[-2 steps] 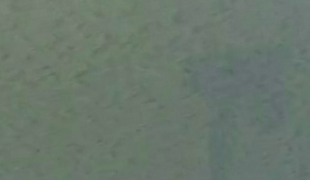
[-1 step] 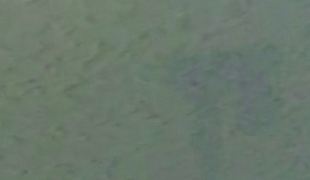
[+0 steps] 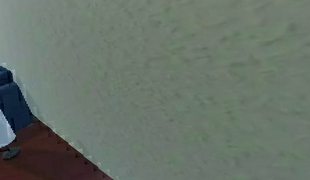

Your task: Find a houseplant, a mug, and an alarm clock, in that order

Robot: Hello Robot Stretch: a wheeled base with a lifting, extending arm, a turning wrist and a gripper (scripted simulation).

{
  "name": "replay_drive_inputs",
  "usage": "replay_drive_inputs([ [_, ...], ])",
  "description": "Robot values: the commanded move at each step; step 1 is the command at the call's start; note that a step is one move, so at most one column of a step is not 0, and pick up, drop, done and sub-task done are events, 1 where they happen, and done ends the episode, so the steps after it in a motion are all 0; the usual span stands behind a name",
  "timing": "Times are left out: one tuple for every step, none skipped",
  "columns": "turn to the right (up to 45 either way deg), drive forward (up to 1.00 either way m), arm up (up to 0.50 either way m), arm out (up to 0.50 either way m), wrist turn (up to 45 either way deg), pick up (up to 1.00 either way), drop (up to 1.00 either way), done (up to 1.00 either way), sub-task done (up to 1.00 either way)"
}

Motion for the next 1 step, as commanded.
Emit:
replay_drive_inputs([
  [-9.0,0.0,0.0,0.0,0.0,0.0,0.0,0.0,0.0],
])
